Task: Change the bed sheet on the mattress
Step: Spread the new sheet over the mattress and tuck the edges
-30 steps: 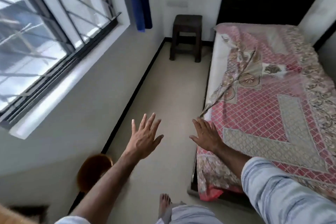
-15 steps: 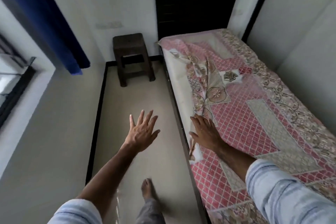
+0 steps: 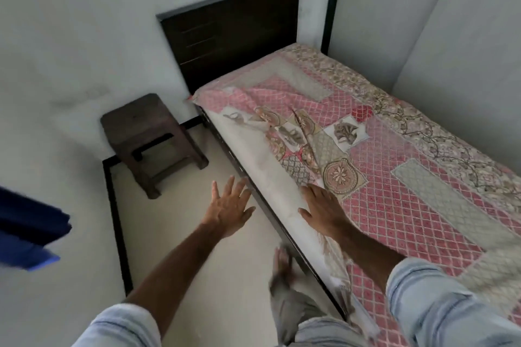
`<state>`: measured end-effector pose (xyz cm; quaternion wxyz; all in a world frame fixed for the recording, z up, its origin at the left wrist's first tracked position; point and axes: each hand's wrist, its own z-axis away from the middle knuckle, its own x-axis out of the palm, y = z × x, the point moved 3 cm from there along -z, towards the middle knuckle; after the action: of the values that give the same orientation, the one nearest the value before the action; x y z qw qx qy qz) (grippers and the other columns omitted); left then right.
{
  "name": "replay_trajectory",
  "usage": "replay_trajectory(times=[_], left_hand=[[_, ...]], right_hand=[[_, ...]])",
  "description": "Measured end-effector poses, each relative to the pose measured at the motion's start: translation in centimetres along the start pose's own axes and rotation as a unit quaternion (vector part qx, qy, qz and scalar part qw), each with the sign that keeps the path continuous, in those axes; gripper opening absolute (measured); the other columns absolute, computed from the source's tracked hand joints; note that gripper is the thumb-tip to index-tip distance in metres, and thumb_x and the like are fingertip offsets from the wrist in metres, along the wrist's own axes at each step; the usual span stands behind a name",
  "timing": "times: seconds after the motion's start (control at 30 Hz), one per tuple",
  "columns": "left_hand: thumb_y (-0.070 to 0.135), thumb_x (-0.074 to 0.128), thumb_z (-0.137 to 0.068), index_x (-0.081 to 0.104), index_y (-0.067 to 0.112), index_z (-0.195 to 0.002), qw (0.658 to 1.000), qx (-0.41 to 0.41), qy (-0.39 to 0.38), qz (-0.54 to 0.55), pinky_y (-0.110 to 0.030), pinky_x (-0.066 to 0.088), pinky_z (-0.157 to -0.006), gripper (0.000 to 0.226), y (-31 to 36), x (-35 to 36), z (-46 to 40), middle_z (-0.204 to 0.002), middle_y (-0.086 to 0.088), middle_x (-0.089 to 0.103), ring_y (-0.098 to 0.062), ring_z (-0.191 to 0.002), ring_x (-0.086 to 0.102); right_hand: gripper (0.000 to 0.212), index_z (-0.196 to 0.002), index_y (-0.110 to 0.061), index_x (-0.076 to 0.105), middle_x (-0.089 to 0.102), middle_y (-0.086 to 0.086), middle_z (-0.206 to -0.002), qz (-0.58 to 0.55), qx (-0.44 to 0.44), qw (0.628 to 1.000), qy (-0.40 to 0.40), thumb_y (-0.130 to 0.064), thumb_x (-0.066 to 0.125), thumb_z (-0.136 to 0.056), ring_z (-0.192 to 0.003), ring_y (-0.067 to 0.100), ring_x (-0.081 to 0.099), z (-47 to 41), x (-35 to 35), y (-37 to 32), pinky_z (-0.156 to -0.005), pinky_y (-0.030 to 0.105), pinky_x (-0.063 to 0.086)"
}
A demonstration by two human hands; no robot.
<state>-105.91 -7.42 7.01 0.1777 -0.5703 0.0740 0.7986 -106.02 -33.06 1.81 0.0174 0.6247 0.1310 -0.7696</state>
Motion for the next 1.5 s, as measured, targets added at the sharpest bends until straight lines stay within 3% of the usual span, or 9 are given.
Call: replay_trajectory(times=[0.4, 0.57, 0.67, 0.8, 0.97, 1.1, 1.23, 1.33, 1.5], left_hand=[[0.039, 0.041, -0.104, 0.024, 0.021, -0.156, 0.987, 0.110, -0.111, -0.046, -0.057, 0.018, -0.120, 0.058, -15.8, 1.9, -34.0, -0.170, -0.005, 0.004, -0.031, -0.156, 0.004], [0.039, 0.067, -0.087, 0.058, 0.020, -0.136, 0.977, 0.160, -0.090, -0.104, -0.057, 0.041, -0.107, 0.053, -21.6, 6.1, -46.3, -0.157, -0.008, 0.042, -0.035, -0.147, 0.037], [0.034, 0.062, -0.091, 0.044, 0.019, -0.149, 0.972, 0.181, -0.087, -0.122, -0.063, 0.027, -0.114, 0.062, -24.1, 9.8, -53.7, -0.163, -0.007, 0.031, -0.033, -0.151, 0.027], [0.032, 0.061, -0.088, 0.039, 0.014, -0.151, 0.959, 0.246, 0.004, -0.142, -0.058, 0.037, -0.106, 0.070, -25.7, 13.8, -62.4, -0.154, -0.013, 0.043, -0.036, -0.137, 0.045], [0.039, 0.050, -0.095, 0.049, 0.013, -0.120, 0.909, 0.357, 0.152, -0.150, -0.043, 0.045, -0.072, 0.036, -25.9, 15.6, -69.1, -0.110, -0.013, 0.056, -0.033, -0.087, 0.057], [0.003, 0.063, -0.088, 0.056, 0.011, -0.106, 0.850, 0.493, 0.184, -0.020, -0.039, 0.042, -0.067, 0.020, -27.0, 15.7, -72.1, -0.091, -0.013, 0.062, -0.032, -0.075, 0.061], [-0.003, 0.042, -0.082, 0.054, 0.014, -0.112, 0.752, 0.646, 0.105, 0.082, -0.038, 0.046, -0.066, 0.036, -30.7, 15.2, -70.7, -0.092, -0.014, 0.069, -0.031, -0.063, 0.061], [0.005, 0.036, -0.085, 0.064, 0.017, -0.114, 0.720, 0.692, 0.013, 0.050, -0.035, 0.055, -0.058, 0.042, -34.9, 15.8, -67.3, -0.094, -0.010, 0.074, -0.030, -0.064, 0.065], [0.000, 0.061, -0.067, 0.070, 0.017, -0.107, 0.756, 0.643, -0.091, -0.083, -0.035, 0.053, -0.060, 0.044, -37.0, 17.2, -66.8, -0.089, -0.004, 0.071, -0.025, -0.070, 0.069]], right_hand=[[0.057, -0.143, -0.015, 0.039, 0.048, 0.009, -0.138, -0.111, 0.112, 0.982, -0.109, -0.043, 0.054, -0.096, -0.124, 0.031, 0.049, -32.7, 7.5, 2.8, -0.097, 0.045, 0.048], [0.054, -0.140, -0.015, 0.038, 0.045, 0.008, -0.137, -0.144, 0.172, 0.966, -0.128, -0.035, 0.057, -0.094, -0.123, 0.032, 0.048, -42.5, 11.4, 2.0, -0.093, 0.046, 0.047], [0.058, -0.141, -0.016, 0.039, 0.045, 0.009, -0.138, -0.128, 0.215, 0.960, -0.123, -0.034, 0.060, -0.089, -0.122, 0.033, 0.048, -46.5, 15.1, 1.2, -0.095, 0.047, 0.047], [0.050, -0.129, -0.015, 0.051, 0.051, 0.010, -0.129, -0.048, 0.297, 0.952, -0.055, -0.029, 0.062, -0.082, -0.106, 0.033, 0.051, -49.4, 19.1, 0.6, -0.087, 0.047, 0.044], [0.025, -0.116, -0.017, 0.059, 0.057, 0.008, -0.118, -0.057, 0.388, 0.917, 0.070, -0.016, 0.054, -0.091, -0.104, 0.034, 0.052, -50.8, 21.2, 1.4, -0.085, 0.047, 0.044], [0.025, -0.110, -0.008, 0.065, 0.059, 0.014, -0.104, -0.208, 0.437, 0.857, 0.178, -0.002, 0.047, -0.093, -0.094, 0.032, 0.055, -51.4, 21.7, 2.7, -0.080, 0.042, 0.045], [0.036, -0.123, -0.011, 0.063, 0.061, 0.009, -0.123, -0.402, 0.393, 0.825, 0.052, 0.003, 0.043, -0.097, -0.114, 0.028, 0.058, -49.9, 21.4, -0.5, -0.097, 0.039, 0.046], [0.044, -0.128, -0.017, 0.061, 0.058, 0.006, -0.132, -0.402, 0.367, 0.830, -0.125, 0.008, 0.048, -0.094, -0.121, 0.024, 0.054, -47.6, 22.2, -6.5, -0.100, 0.037, 0.045], [0.046, -0.128, -0.016, 0.058, 0.058, 0.009, -0.128, -0.315, 0.350, 0.872, -0.135, 0.001, 0.058, -0.086, -0.117, 0.030, 0.055, -48.1, 23.2, -11.4, -0.094, 0.038, 0.045]])
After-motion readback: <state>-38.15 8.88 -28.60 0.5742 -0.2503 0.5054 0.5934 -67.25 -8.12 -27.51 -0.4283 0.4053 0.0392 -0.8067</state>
